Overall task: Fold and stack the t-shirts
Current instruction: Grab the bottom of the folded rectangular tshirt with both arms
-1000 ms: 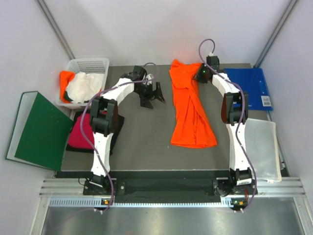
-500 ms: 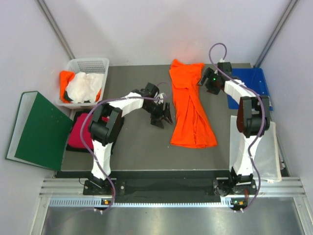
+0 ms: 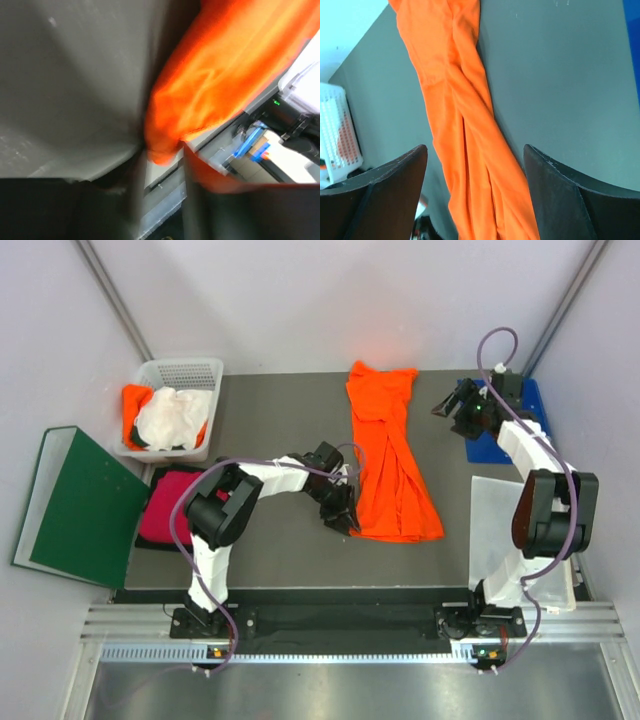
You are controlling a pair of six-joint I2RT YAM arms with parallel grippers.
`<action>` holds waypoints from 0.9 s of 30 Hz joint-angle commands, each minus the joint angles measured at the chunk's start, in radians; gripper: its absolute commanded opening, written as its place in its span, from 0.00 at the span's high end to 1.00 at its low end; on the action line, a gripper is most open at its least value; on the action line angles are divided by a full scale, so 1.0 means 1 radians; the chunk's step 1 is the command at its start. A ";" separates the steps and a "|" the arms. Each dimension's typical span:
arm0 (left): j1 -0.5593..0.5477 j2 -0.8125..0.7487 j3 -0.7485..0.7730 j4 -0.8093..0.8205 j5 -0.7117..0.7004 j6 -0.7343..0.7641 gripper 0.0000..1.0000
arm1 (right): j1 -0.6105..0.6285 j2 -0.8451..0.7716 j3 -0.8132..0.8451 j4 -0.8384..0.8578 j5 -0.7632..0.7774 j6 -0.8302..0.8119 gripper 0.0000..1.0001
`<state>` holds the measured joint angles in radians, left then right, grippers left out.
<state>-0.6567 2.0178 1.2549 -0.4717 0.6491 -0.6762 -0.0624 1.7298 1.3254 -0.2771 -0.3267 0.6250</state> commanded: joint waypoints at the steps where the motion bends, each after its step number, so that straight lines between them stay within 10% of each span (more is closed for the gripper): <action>1: -0.012 0.028 -0.026 0.094 -0.107 -0.056 0.77 | -0.008 -0.101 -0.058 -0.022 -0.075 -0.021 0.23; 3: -0.011 0.024 -0.009 0.045 -0.175 -0.056 1.00 | -0.010 -0.133 -0.083 -0.034 -0.093 -0.037 0.23; 11: -0.037 -0.183 -0.020 -0.091 -0.264 -0.086 1.00 | -0.011 -0.199 -0.210 -0.137 -0.130 -0.113 0.24; 25: -0.107 -0.090 -0.077 -0.314 -0.203 -0.048 1.00 | -0.013 -0.167 -0.318 -0.171 -0.196 -0.165 0.24; 26: -0.107 -0.091 -0.066 -0.333 -0.219 -0.045 0.95 | -0.013 -0.171 -0.321 -0.172 -0.196 -0.166 0.24; 27: -0.107 -0.099 -0.057 -0.349 -0.235 -0.040 0.49 | -0.013 -0.177 -0.322 -0.172 -0.196 -0.171 0.23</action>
<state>-0.7597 1.9350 1.1873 -0.7288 0.4629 -0.7387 -0.0685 1.5700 1.0080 -0.4644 -0.4988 0.4808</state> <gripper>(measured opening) 0.038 0.763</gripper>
